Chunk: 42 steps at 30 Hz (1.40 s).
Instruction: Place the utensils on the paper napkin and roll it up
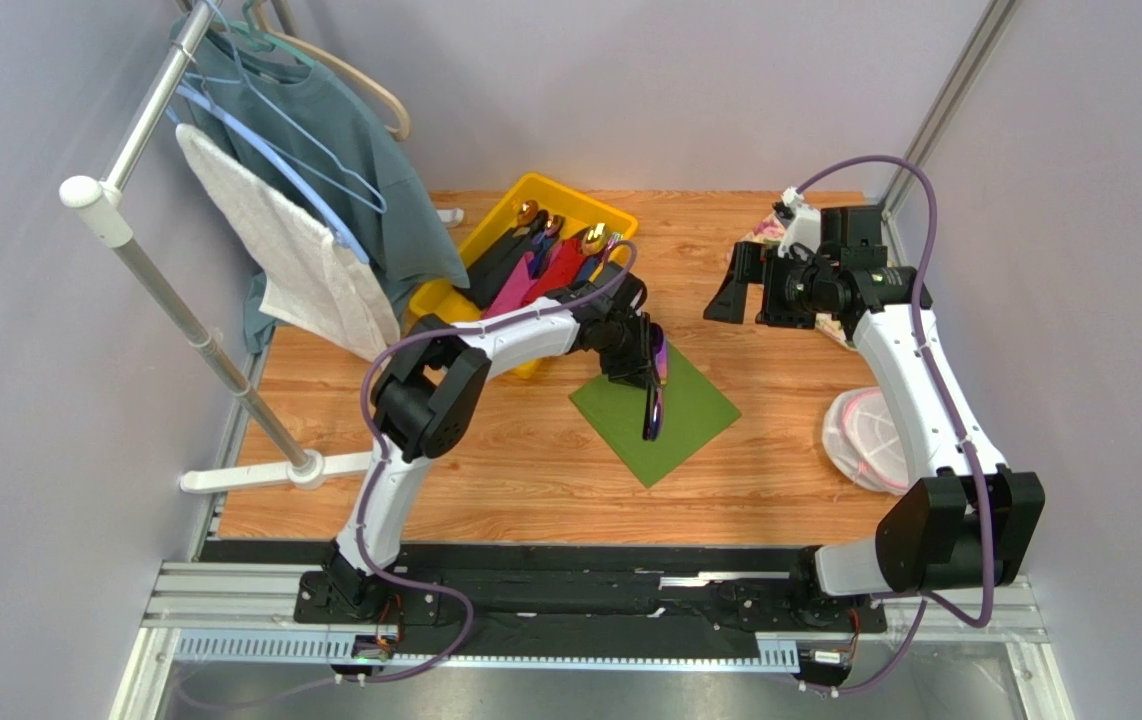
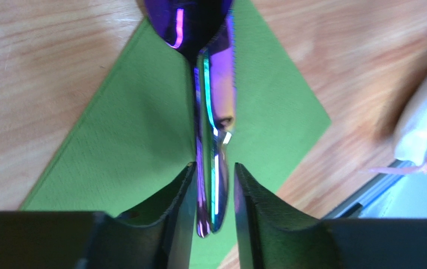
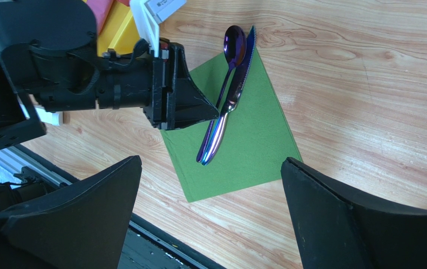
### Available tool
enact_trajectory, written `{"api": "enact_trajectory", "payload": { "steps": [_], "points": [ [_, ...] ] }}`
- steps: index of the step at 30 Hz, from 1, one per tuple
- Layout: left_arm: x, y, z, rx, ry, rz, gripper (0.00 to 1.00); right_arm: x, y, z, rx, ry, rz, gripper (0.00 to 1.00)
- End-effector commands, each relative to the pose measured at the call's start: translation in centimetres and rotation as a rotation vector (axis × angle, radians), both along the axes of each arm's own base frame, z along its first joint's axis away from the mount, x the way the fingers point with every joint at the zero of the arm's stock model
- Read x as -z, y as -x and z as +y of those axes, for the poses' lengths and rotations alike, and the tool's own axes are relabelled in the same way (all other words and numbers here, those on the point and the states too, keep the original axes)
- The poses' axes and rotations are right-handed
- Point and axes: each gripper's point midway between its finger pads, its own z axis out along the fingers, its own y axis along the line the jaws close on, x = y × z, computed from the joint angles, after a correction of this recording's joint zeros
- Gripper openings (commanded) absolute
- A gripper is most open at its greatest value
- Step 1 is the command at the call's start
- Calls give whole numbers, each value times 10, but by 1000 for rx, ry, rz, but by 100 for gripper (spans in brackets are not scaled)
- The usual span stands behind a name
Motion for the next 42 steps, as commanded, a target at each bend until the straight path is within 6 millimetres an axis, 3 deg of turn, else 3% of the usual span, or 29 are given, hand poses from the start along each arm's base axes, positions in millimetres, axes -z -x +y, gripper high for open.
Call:
{"api": "enact_trajectory", "payload": {
  "steps": [1,3,5,6,7,8,9,12,13,15,16,17,19,21,24,27,30,35,39,42],
  "points": [
    [-106,-10,-8,36,152,-179,47,-30,-6,1,-15,-1,-100,100],
    [-135,-7,-2,69,168,-255,54,-38,-8,-1,-21,15,-121,100],
    [-153,-4,7,91,157,-317,64,-59,-13,-6,-16,34,-175,100],
    [-170,1,16,127,156,-387,71,-67,-15,-10,-13,51,-203,100],
    [-180,-1,22,134,147,-444,85,-83,-17,-12,-9,57,-250,100],
    [-177,4,31,150,124,-471,92,-92,-19,-14,-11,65,-281,100],
    [-202,7,42,196,119,-581,97,-101,-21,-19,16,86,-310,100],
    [-235,20,67,313,96,-822,99,-127,-24,-25,48,107,-404,100],
    [-249,21,70,330,111,-906,99,-124,-25,-26,45,118,-417,100],
    [-257,34,86,416,83,-1035,99,-134,-27,-28,54,125,-487,100],
    [-252,42,93,469,54,-1037,99,-133,-27,-27,45,124,-498,100],
    [-259,48,98,558,23,-1098,99,-123,-24,-24,24,112,-473,100],
    [-247,83,100,758,72,-1057,99,-109,-10,-2,-131,57,-429,100],
    [-235,106,106,878,74,-1106,99,-81,6,13,-194,-34,-304,100],
    [-210,130,115,1005,55,-1138,99,-39,22,28,-256,-135,-136,100],
    [-181,153,123,1113,45,-1063,99,-9,35,37,-297,-206,-7,99],
    [-155,162,126,1198,-12,-1023,99,17,38,42,-307,-240,98,97],
    [-133,162,92,1238,24,-1018,83,57,42,46,-303,-246,254,93],
    [-121,174,53,1319,98,-1104,70,74,42,48,-308,-240,304,86],
    [-113,176,31,1353,163,-1111,52,81,42,48,-303,-227,325,79]
  ]
}}
